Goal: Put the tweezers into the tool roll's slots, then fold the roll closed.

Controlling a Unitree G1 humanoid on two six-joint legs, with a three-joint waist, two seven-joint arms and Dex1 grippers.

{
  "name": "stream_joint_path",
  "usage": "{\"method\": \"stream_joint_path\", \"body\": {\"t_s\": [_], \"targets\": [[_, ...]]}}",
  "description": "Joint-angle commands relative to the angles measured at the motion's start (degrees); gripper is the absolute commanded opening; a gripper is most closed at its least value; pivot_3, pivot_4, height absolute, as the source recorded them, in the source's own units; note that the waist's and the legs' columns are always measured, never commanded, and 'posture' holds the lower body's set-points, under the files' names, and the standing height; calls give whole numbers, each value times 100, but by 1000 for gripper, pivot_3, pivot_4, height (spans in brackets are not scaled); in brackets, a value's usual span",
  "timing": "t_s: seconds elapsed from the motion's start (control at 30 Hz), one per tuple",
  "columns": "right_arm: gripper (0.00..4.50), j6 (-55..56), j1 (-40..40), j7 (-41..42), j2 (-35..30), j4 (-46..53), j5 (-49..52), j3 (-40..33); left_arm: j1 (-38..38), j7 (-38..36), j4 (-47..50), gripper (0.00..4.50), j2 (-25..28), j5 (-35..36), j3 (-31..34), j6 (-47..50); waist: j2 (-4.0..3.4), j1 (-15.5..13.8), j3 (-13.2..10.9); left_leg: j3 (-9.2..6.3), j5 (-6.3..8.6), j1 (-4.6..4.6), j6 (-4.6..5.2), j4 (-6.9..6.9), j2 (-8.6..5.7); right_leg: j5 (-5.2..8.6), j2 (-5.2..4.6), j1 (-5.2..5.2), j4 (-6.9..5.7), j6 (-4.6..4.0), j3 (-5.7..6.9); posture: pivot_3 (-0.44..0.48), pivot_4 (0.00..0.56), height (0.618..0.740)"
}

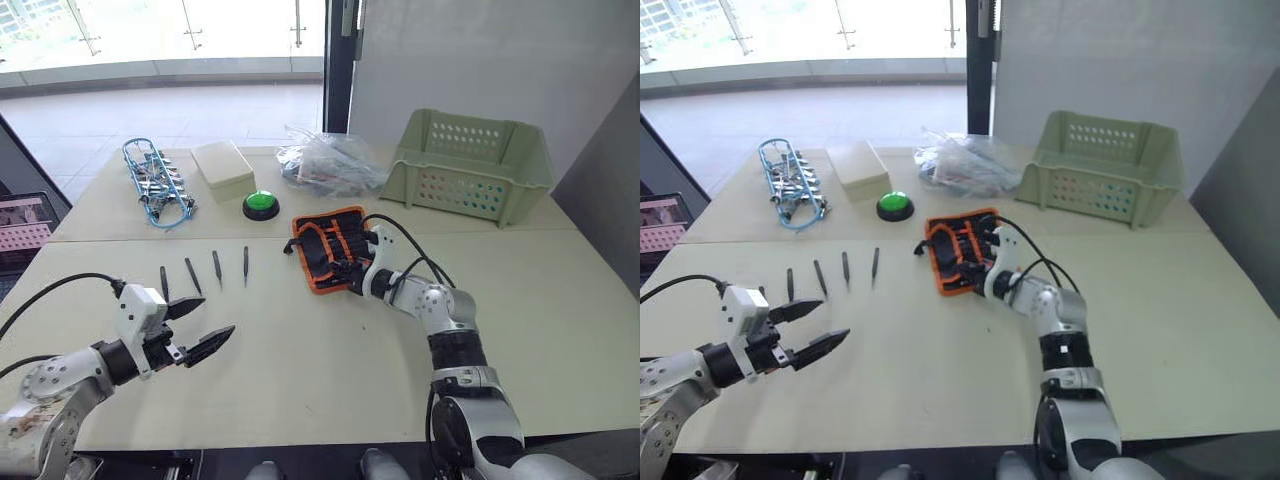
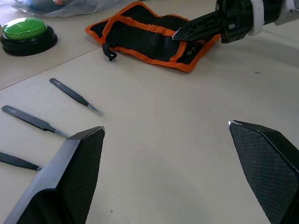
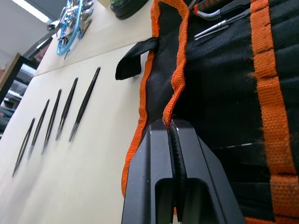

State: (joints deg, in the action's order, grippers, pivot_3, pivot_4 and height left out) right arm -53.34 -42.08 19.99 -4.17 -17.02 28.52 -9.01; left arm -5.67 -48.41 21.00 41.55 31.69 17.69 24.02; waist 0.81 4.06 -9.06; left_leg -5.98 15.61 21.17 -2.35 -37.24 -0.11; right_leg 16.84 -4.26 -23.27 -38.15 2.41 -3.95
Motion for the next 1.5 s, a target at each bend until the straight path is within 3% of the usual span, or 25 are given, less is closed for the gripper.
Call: {"method": "stream_joint_path", "body": {"t_s": [0.03, 0.23, 0.33, 0.37, 0.57, 0.7, 1.23, 1.5], "targets": [[27, -572, 304, 176, -150, 966, 267, 261, 622, -128, -310, 4500, -15, -503, -539, -556, 0, -22, 0, -1, 0, 0, 0, 1, -2, 0, -1, 0, -4, 0, 1, 0, 150, 740], [27, -1154, 766, 582, -915, 2044, 318, 859, 1601, -460, -1054, 4500, -154, -764, -1189, -809, 1, -19, 0, 0, 0, 2, 0, -2, -6, 0, -5, 3, 2, 1, 1, 0, 150, 740], [27, -1279, 916, 644, -1428, 2666, 254, 1005, 2627, -803, -1979, 4500, -320, -698, -1633, -275, 2, -44, -1, -1, -1, 4, 2, -2, -6, 0, -4, 2, 2, 2, 4, 0, 150, 740], [27, -1347, 927, 612, -1501, 2826, 303, 957, 2897, -883, -2237, 4500, -431, -797, -1713, -509, 2, -53, -1, -7, -3, 11, 4, -9, -6, 0, -2, 2, 2, 2, 11, 0, 150, 740], [27, -1700, 867, 505, -1606, 3364, 426, 853, 3915, -1400, -3481, 4500, -829, -1490, -2323, -1535, 3, -4, 0, -9, -2, 18, 8, -47, -5, -1, 4, 8, -4, 3, 10, 0, 150, 740], [27, -1856, 983, 354, -1533, 3600, 487, 811, 4715, -1314, -4434, 4500, -1457, -1971, -2741, -1928, 4, -49, -1, -12, -2, 30, 11, -59, -7, -1, 4, 5, -3, 4, 13, 0, 150, 740], [27, -1896, 1191, 134, -1532, 3767, 459, 716, 5944, -1447, -6842, 4500, -1628, -2771, -2729, -3527, 4, -21, -1, -16, -5, 44, 15, -67, -18, -6, -4, 0, -1, 14, 15, 0, 150, 740], [0, -1872, 1208, 43, -1485, 3795, 488, 636, 6115, -1604, -7376, 1984, -1772, -3120, -2831, -3949, 4, -18, -1, -17, -6, 45, 16, -67, -18, -6, -3, 0, -4, 14, 16, 0, 150, 740]]}}
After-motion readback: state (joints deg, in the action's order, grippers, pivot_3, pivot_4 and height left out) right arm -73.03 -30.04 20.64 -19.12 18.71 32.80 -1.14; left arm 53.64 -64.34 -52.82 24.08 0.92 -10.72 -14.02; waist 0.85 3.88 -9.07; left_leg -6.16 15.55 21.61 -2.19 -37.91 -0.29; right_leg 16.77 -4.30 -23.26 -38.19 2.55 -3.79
